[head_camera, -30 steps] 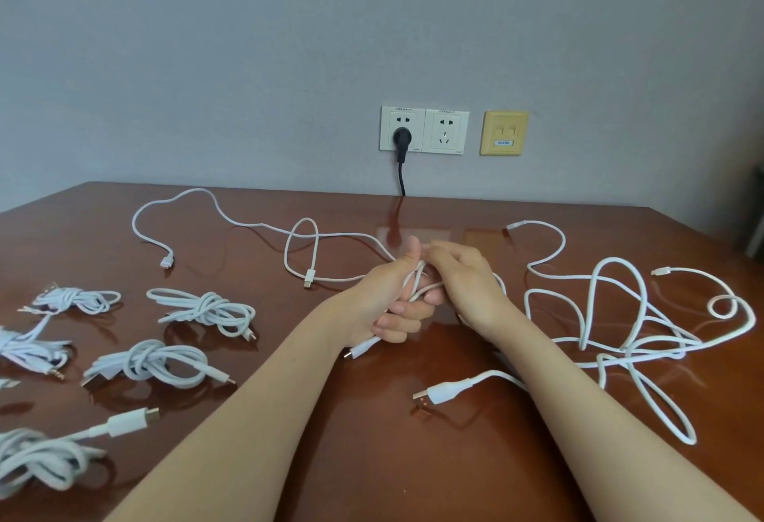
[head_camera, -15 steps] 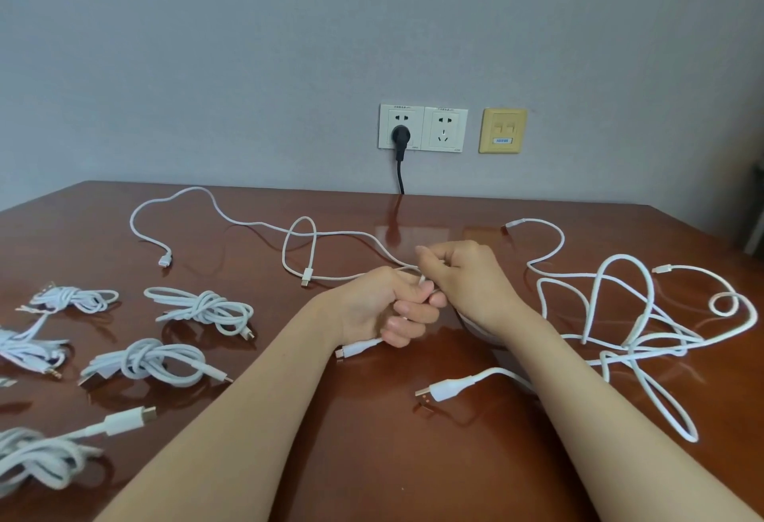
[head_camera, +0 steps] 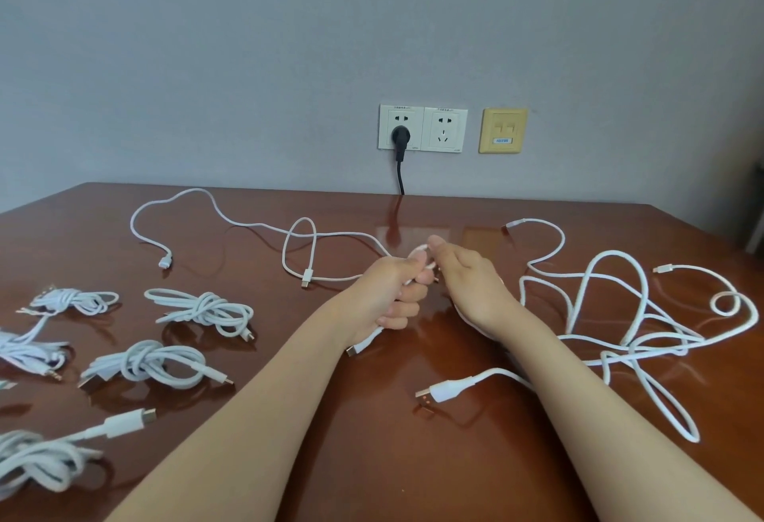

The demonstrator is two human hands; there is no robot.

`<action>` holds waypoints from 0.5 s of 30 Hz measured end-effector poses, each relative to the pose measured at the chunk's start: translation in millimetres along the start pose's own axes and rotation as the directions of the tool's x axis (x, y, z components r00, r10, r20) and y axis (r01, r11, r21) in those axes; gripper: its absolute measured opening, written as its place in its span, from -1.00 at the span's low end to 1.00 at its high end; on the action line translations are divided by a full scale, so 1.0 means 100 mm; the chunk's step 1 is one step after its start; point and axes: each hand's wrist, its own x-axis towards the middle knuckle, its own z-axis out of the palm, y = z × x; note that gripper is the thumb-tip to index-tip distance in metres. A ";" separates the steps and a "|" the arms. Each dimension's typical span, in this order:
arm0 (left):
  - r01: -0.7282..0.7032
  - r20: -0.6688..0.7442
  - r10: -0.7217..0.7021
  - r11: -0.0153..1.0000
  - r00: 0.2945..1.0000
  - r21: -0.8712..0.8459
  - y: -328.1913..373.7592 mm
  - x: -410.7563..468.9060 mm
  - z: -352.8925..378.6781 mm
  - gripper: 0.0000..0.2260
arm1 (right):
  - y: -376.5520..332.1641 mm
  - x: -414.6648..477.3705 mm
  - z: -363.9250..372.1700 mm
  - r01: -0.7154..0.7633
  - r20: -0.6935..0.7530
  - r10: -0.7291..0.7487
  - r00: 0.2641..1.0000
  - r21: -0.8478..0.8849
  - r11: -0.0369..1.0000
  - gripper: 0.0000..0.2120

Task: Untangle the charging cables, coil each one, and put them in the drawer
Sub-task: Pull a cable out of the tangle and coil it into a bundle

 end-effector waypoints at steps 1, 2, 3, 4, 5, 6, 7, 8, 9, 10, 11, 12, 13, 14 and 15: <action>-0.021 -0.055 0.019 0.999 0.998 -0.031 0.00 0.01 -0.01 -0.64 | 0.01 0.00 0.00 -0.016 -0.002 0.016 1.000 -0.030 0.999 -0.60; -0.048 -0.111 0.042 0.997 0.993 -0.055 0.01 0.03 -0.01 -0.64 | 0.02 0.00 0.00 -0.026 0.003 0.027 1.000 -0.075 0.997 -0.60; -0.076 -0.166 0.064 0.995 0.984 -0.067 0.01 0.04 -0.02 -0.64 | 0.02 0.00 0.00 -0.029 0.017 0.031 0.999 -0.128 0.991 -0.61; -0.097 -0.214 0.080 0.993 0.973 -0.070 0.01 0.05 -0.02 -0.65 | 0.02 -0.01 0.01 -0.022 0.030 0.028 0.999 -0.187 0.982 -0.63; -0.114 -0.259 0.092 0.991 0.961 -0.068 0.01 0.06 -0.01 -0.65 | 0.01 -0.01 0.01 -0.009 0.036 0.019 0.999 -0.256 0.967 -0.66; -0.129 -0.302 0.102 0.989 0.948 -0.069 0.01 0.07 -0.01 -0.65 | 0.00 -0.02 0.02 0.009 0.033 0.002 0.999 -0.333 0.943 -0.68; -0.146 -0.341 0.112 0.986 0.933 -0.075 0.01 0.09 0.00 -0.66 | -0.02 -0.03 0.03 0.024 0.020 -0.018 1.000 -0.408 0.913 -0.70; -0.164 -0.376 0.122 0.983 0.918 -0.083 0.01 0.10 0.01 -0.66 | -0.03 -0.03 0.04 0.037 -0.003 -0.043 0.999 -0.474 0.879 -0.72; -0.183 -0.408 0.132 0.979 0.903 -0.089 0.01 0.11 0.01 -0.67 | -0.04 -0.03 0.03 0.047 -0.028 -0.073 0.997 -0.534 0.844 -0.73; -0.203 -0.436 0.143 0.975 0.888 -0.093 0.01 0.12 0.01 -0.68 | -0.05 -0.03 0.02 0.060 -0.045 -0.107 0.993 -0.589 0.806 -0.73; -0.223 -0.459 0.155 0.970 0.875 -0.097 0.01 0.12 0.00 -0.68 | -0.06 -0.03 0.01 0.080 -0.046 -0.141 0.989 -0.634 0.769 -0.73; -0.244 -0.475 0.166 0.964 0.864 -0.106 0.01 0.13 -0.01 -0.67 | -0.07 -0.03 0.00 0.102 -0.035 -0.167 0.985 -0.661 0.743 -0.74; -0.262 -0.485 0.176 0.958 0.857 -0.115 0.01 0.13 -0.03 -0.66 | -0.09 -0.04 -0.02 0.125 -0.023 -0.186 0.982 -0.661 0.740 -0.74; -0.274 -0.491 0.182 0.954 0.852 -0.122 0.01 0.13 -0.05 -0.65 | -0.11 -0.06 -0.03 0.150 -0.009 -0.202 0.979 -0.638 0.755 -0.76; -0.280 -0.498 0.183 0.952 0.848 -0.127 0.00 0.13 -0.08 -0.65 | -0.14 -0.08 -0.03 0.177 0.002 -0.221 0.975 -0.606 0.775 -0.78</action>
